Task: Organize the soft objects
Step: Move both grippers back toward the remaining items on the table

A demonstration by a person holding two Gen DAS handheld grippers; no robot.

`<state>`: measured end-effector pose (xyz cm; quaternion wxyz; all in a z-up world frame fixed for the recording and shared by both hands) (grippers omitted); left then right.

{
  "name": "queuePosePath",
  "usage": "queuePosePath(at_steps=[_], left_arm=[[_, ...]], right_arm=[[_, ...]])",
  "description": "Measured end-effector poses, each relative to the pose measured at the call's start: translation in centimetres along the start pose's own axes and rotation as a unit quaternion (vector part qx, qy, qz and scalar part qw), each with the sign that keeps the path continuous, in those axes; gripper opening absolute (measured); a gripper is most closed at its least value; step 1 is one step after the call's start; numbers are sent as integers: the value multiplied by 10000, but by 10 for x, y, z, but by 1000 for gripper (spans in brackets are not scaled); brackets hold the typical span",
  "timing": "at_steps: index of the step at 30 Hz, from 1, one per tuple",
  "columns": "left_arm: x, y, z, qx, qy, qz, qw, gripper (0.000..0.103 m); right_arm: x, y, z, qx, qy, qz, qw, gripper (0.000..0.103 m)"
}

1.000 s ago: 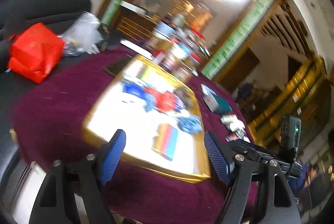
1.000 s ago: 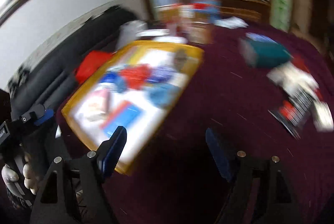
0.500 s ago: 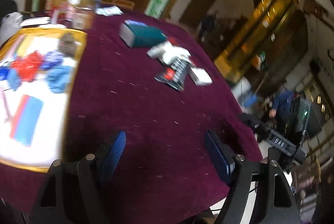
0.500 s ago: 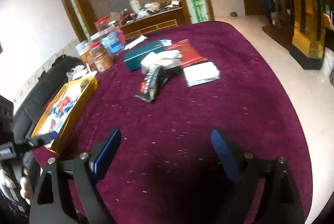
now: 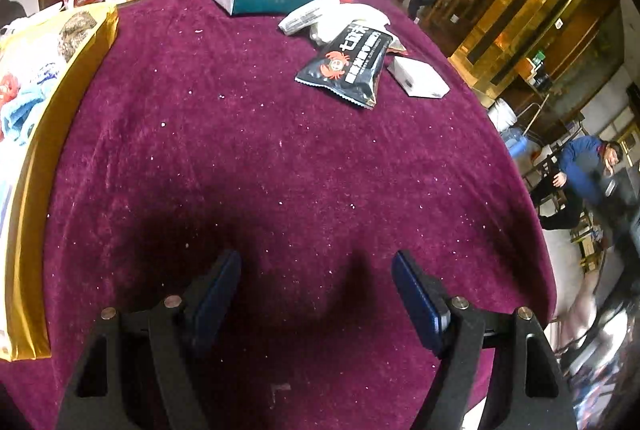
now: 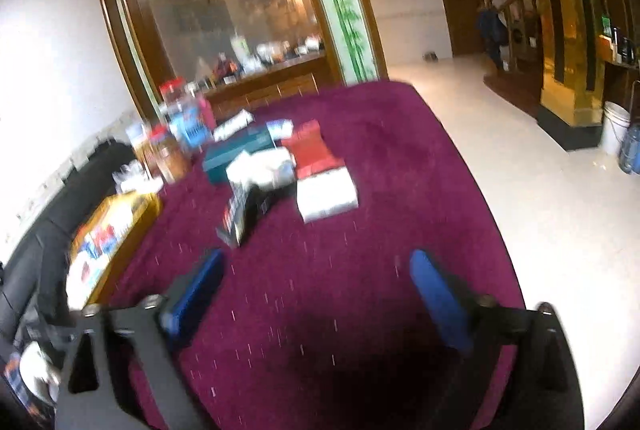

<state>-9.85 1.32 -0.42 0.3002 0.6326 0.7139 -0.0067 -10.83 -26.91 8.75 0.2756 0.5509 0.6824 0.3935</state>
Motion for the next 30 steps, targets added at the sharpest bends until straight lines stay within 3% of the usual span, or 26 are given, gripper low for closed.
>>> queuePosePath(at_steps=[5,9,14,20,26,30], left_arm=[[-1,-5,2,-47,-353,-16,9994,103],[-7,-9,4,-173,-294,198,9992,102],[-13,-15,7,-286,-142,639,9974,102],[-22,-25,14,-511,319,1091,9922,102],[-20,-26,13,-536,311,1157,9913,102],[-24,-28,17,-546,515,1255,9893,102]], right_arm=[[-9,38,46,218,-238,121,9994,100],[-7,58,67,221,-720,70,9971,100],[-6,62,76,13,-851,86,9963,100],[-18,53,92,256,-1068,124,9939,100],[-22,61,104,347,-1116,126,9931,100],[-27,80,113,275,-1185,87,9925,100]])
Point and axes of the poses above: each gripper's, at about its wrist camera, not at the fingertips, and z roughly the way its jaws point, x to its left, y to its top, the point moved 3 cm from there along z, roughly the way its jaws point, and after that the axes turned 14 degrees about -z, right-handed, at the moved point
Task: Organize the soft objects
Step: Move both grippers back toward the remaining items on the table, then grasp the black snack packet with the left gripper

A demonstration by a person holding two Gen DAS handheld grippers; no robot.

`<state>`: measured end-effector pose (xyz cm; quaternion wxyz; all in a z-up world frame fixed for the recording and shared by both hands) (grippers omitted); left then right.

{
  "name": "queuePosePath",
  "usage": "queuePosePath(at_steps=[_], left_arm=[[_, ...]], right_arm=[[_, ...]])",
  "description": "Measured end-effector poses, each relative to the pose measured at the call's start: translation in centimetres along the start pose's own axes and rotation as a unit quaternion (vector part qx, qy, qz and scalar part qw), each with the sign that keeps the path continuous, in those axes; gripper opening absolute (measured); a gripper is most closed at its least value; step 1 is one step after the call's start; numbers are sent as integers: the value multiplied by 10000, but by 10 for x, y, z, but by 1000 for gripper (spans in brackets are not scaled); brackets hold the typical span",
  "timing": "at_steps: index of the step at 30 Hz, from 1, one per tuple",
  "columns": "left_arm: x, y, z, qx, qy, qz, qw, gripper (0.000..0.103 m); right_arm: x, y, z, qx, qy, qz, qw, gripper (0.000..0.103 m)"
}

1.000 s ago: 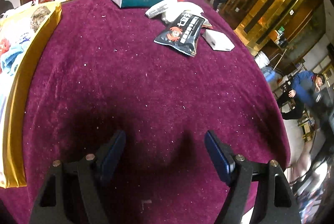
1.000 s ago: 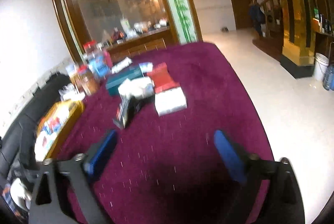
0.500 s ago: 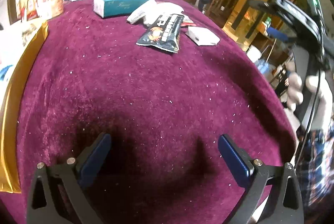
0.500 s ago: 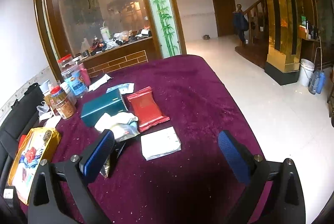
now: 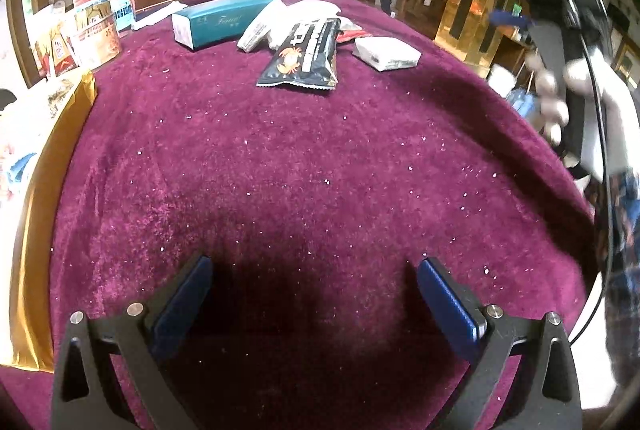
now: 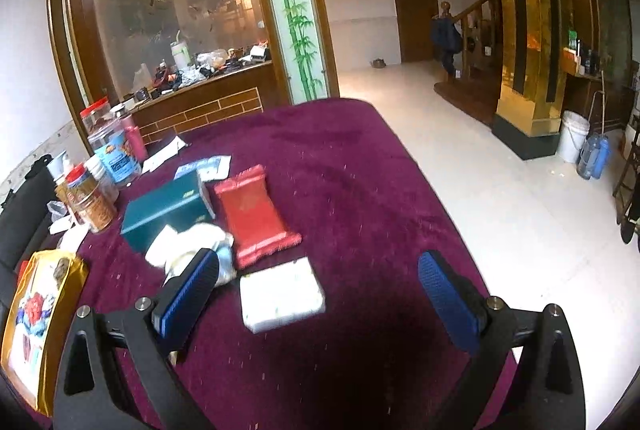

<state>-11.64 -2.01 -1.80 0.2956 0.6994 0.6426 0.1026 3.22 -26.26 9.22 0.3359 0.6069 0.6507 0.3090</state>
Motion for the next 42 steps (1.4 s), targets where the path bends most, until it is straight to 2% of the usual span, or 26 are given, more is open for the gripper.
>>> queuePosePath(at_steps=[5,7,8,9,12,14,19,20,21,23,27,32,33,34,35,36,40,42], left_arm=[[-4,-1,4,180,183,198,9995,102],[-1,5,0,429,17,1,9991,102],[2,15,-6,503,-259,-230,9981,101],[3,24,-13,403,-337,-301,9982,101],[0,62,-35,-314,-174,-143,9993,100],[-6,83,-36,-547,-163,-29,9984,100],[-27,120,9,-602,53,318,9977,100],[-32,125,20,-569,83,335,9978,100],[-35,132,32,-547,76,322,9980,100],[-40,144,49,-583,133,303,9978,100],[-56,164,81,-647,410,571,9954,100],[-72,173,108,-566,623,917,9922,100],[-73,173,112,-539,662,981,9915,94],[-73,172,117,-466,633,988,9920,83],[-71,170,122,-315,600,949,9932,54],[-67,167,125,-149,589,836,9946,41],[-50,167,104,-144,47,230,9996,37],[-46,164,84,-235,-134,116,9996,37]], right_arm=[[-12,9,26,-14,39,85,10000,100],[-19,3,32,-117,75,140,9998,100],[-23,-1,33,-144,85,196,9997,100],[-28,-6,38,-92,107,286,9995,100],[-45,-14,52,195,312,655,9972,100],[-53,-17,54,232,466,879,9948,100],[-49,-21,62,421,512,840,9943,100],[-47,-20,62,452,366,730,9956,100],[-45,-19,61,445,34,574,9974,100],[-46,-17,56,315,-240,480,9981,100],[-47,-16,51,232,-436,423,9979,100],[-43,-13,50,195,-551,279,9979,100],[-42,-12,50,185,-548,249,9980,100],[-41,-13,50,188,-532,232,9981,100],[-40,-13,51,196,-507,211,9983,100],[-39,-13,51,204,-503,192,9983,100],[-41,-13,54,248,-377,262,9986,100],[-42,-15,58,310,-227,350,9986,100]])
Point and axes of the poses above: each gripper's, at about its wrist camera, not at the fingertips, and z roughly the way its jaws point, x to its left, y to its top, the point moved 3 cm from there along z, roughly the way its jaws point, and after that the axes turned 14 degrees about -z, right-handed, at the moved point
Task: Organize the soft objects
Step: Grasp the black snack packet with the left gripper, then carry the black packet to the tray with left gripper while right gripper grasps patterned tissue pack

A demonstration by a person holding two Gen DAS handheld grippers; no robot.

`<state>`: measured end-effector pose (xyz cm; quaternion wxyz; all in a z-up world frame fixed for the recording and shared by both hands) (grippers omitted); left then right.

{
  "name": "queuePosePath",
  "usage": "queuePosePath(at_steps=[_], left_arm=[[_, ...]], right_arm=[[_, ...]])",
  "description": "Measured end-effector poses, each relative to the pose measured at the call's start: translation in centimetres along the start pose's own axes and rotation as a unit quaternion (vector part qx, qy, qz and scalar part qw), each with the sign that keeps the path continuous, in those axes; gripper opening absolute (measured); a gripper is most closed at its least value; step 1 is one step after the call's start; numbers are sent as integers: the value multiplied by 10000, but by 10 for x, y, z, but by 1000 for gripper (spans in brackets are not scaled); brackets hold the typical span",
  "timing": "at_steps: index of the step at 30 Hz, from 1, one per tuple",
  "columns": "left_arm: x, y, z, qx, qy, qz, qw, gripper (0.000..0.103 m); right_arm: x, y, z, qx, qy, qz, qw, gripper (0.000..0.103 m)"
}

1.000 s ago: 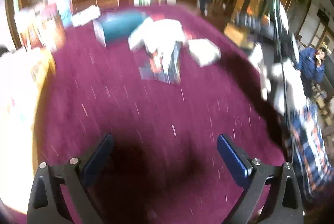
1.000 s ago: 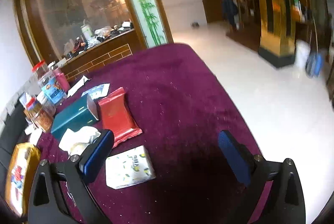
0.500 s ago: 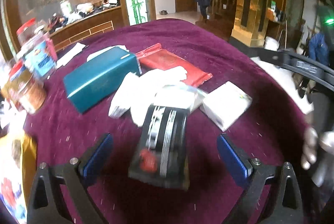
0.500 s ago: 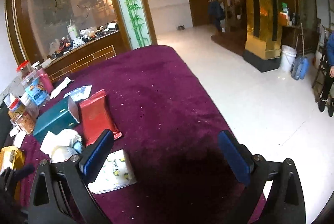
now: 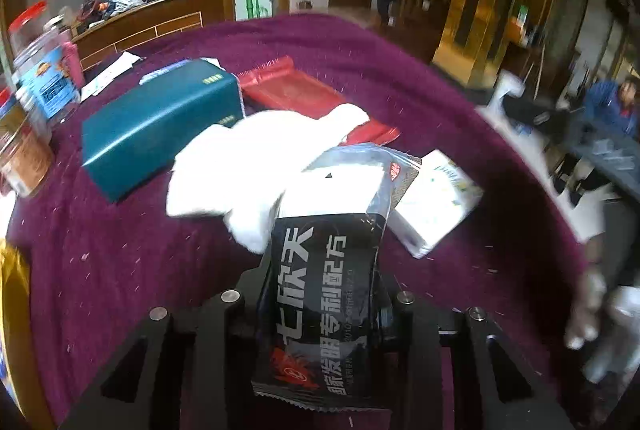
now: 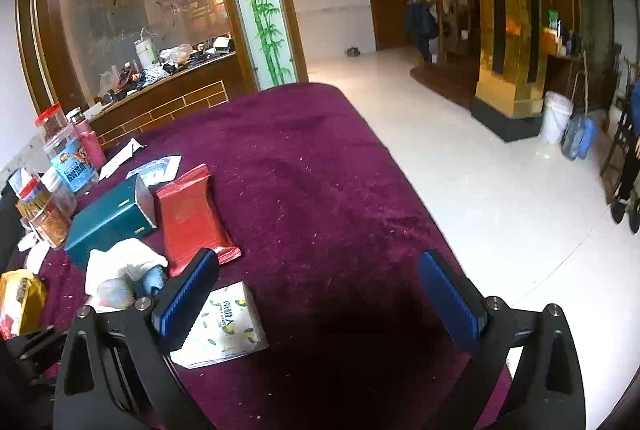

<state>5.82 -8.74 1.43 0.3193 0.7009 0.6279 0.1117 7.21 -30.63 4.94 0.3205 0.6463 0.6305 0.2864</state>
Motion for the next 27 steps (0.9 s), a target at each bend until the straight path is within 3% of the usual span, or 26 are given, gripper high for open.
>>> queuePosePath(at_steps=[7,9,12,16,18,19,20,27], left_arm=[[7,-23,-79,-403,-498,-205,9977,38],[10,-27,-94,-465,-523,-253,9972,38],[22,-36,-114,-532,-453,-393,9968,38],[48,-44,-131,-593,-280,-670,9956,38],[69,-51,-145,-646,-167,-921,9935,38],[76,-53,-149,-669,-133,-1006,9926,38],[88,-57,-160,-734,-69,-1158,9905,38],[158,-93,-226,-1232,443,-1847,9740,38]], right_arm=[[7,-9,19,388,1212,388,9911,100],[14,-14,29,585,1767,536,9811,100],[30,-17,36,745,2137,427,9731,100],[66,-22,38,877,2015,-338,9750,100],[89,-29,41,960,1651,-971,9768,99],[97,-32,44,1074,1576,-1160,9748,95],[102,-32,42,1018,1597,-1264,9737,73],[79,-33,34,823,1608,-773,9805,71]])
Point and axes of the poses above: each gripper's, at about its wrist camera, not at the fingertips, and z roughly the way its jaws point, x to its left, y to its top, the point moved 3 cm from there along z, roughly the way its jaws point, and after that the axes turned 14 degrees about -z, right-handed, at the moved point
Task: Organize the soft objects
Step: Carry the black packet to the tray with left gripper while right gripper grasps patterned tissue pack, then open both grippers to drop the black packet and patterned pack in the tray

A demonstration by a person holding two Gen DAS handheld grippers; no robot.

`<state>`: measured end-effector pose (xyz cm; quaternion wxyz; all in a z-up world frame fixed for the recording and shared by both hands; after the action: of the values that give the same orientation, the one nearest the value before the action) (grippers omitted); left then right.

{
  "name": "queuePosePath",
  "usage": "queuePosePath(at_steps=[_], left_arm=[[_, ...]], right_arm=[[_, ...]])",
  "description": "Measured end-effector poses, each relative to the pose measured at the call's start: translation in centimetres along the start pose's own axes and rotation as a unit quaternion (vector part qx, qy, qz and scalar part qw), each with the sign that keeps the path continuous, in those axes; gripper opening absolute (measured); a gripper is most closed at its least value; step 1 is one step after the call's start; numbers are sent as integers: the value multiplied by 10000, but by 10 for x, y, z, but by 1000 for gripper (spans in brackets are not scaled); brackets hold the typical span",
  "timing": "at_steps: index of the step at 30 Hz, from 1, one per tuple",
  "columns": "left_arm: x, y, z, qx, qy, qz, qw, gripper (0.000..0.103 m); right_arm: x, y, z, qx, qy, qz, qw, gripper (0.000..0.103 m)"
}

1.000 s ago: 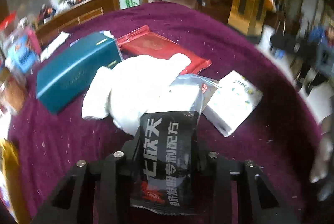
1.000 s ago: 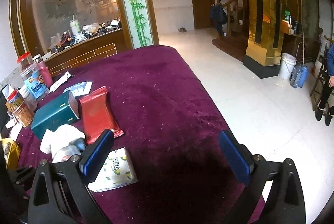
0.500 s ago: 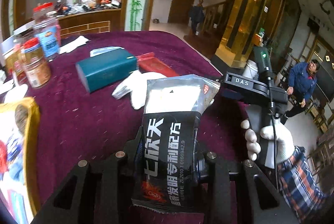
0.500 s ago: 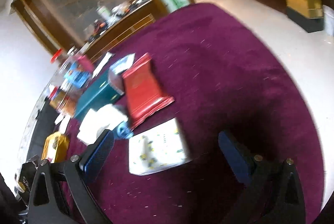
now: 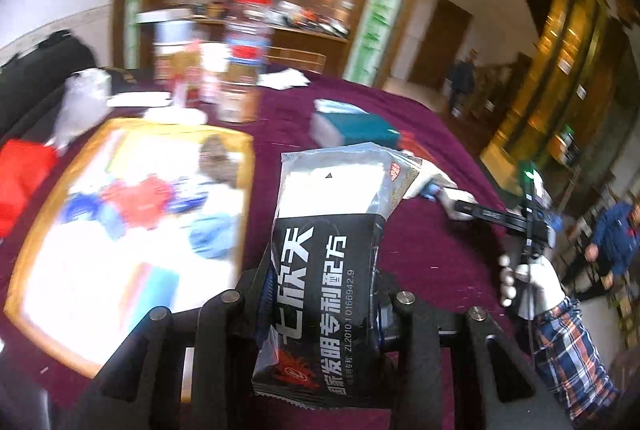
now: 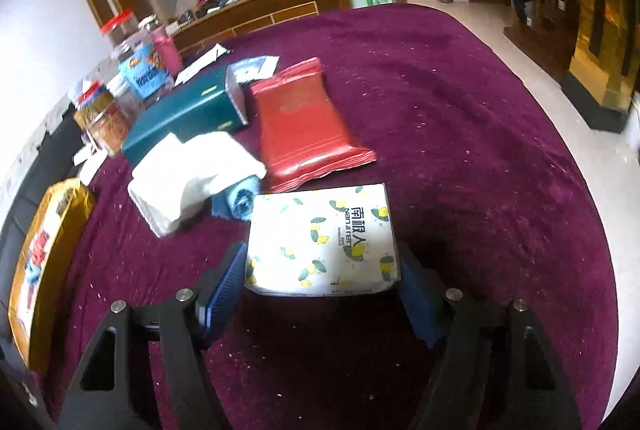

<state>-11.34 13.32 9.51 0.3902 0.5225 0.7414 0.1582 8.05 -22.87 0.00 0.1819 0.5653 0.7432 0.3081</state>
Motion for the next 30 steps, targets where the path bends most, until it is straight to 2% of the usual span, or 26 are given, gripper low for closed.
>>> queuePosePath(at_steps=[7,10,13,17,20,24,26,27,30], left_arm=[[94,5,-53,-521,572,-701,9945,38],[124,2,-59,-514,726,-945,9915,39],[142,1,-58,-453,827,-1074,9897,39],[162,5,-41,-288,835,-1328,9872,39],[169,8,-27,-148,817,-1385,9869,39],[166,13,-5,146,710,-1358,9881,39],[163,18,4,239,703,-1311,9886,42],[164,23,12,302,763,-1290,9882,43],[179,30,31,513,1018,-1489,9823,51]], right_arm=[[-12,-2,-7,-139,-140,292,9994,71],[-17,-4,-16,-148,-371,419,9983,71],[-5,1,-45,-428,-282,413,9978,71],[44,11,-83,-675,-22,-109,9977,71],[100,17,-94,-636,484,-607,9949,71],[176,18,-86,-398,1205,-1130,9855,71],[210,17,-79,-270,1492,-1332,9794,71],[236,17,-73,-164,1709,-1467,9742,71],[289,15,-61,38,2001,-1791,9633,71]])
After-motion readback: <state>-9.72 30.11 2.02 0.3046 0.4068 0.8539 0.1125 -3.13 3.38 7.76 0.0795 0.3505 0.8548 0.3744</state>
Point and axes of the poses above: each gripper's, at about its wrist camera, not at the fingertips, and z roughly the way its jaws point, x to its left, y to its top, the point moved 3 cm from there along z, roughly the way its jaws point, and after that the axes turned 14 degrees about -z, right-handed, at the moved point
